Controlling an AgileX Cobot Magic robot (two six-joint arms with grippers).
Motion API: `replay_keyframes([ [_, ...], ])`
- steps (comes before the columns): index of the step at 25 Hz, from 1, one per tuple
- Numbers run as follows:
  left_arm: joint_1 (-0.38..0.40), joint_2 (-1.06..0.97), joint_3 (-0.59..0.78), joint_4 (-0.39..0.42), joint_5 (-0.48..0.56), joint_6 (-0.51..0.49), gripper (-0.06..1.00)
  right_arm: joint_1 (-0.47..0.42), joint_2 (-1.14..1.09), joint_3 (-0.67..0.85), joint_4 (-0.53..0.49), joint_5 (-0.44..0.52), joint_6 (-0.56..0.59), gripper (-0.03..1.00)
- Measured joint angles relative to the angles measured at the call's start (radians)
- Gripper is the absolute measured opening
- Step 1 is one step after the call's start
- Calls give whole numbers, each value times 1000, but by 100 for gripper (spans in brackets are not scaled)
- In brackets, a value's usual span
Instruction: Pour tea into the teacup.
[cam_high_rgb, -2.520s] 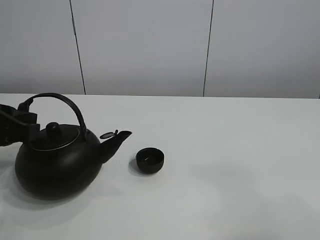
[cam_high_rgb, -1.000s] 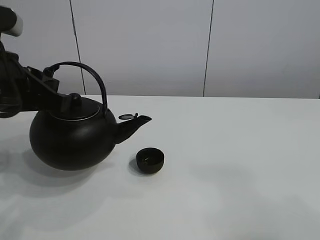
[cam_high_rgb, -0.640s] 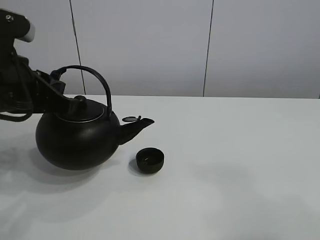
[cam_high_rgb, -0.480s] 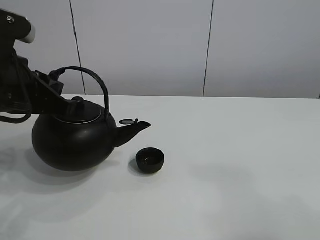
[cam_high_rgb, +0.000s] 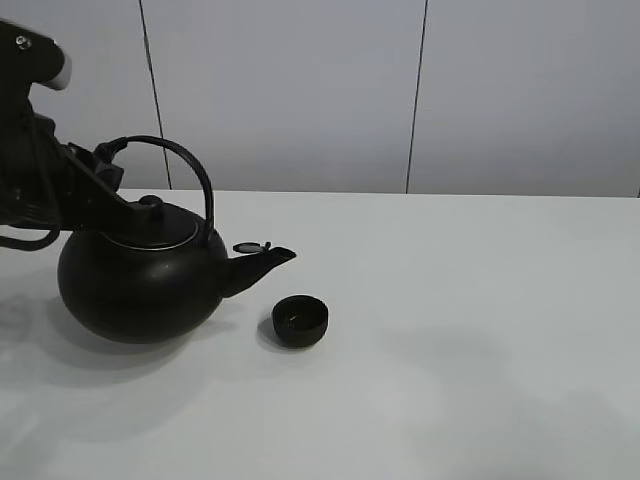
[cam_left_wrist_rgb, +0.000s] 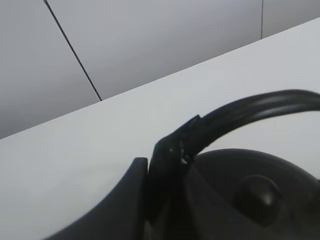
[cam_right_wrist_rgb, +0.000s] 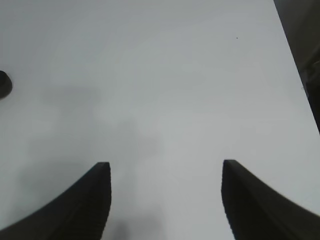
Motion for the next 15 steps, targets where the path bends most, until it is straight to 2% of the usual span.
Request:
replay_keyframes([
  [15, 0, 0, 0, 1, 7, 64, 12, 0, 0, 0, 0, 0, 0, 44],
])
